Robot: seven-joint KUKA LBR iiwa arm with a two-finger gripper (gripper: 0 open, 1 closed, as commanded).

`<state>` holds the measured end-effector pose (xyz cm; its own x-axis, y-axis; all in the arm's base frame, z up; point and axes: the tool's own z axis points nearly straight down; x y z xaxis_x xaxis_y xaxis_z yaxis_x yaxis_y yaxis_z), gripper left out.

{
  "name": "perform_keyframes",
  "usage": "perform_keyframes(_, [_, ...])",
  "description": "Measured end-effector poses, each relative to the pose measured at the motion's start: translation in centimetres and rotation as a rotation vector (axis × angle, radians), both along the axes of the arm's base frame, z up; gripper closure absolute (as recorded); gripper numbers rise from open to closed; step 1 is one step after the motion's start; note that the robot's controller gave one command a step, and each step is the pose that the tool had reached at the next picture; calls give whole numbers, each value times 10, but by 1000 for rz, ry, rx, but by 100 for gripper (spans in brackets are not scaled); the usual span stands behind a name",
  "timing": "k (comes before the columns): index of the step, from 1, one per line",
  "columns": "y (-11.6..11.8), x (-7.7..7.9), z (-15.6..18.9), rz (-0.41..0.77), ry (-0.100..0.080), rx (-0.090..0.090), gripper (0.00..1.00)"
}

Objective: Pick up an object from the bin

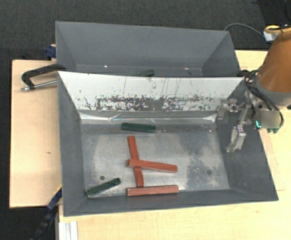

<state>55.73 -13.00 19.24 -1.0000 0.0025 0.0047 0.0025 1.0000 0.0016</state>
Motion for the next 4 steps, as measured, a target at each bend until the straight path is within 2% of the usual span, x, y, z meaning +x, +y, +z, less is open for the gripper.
perform_keyframes(1, [1,2,5,2,-8,-2,0])
perform_keyframes(2, [38,-27,-34,86,-11,-3,0])
perform_keyframes(3, [53,-22,-104,36,-10,-1,0])
perform_keyframes(4, [91,-46,-118,93,7,0,0])
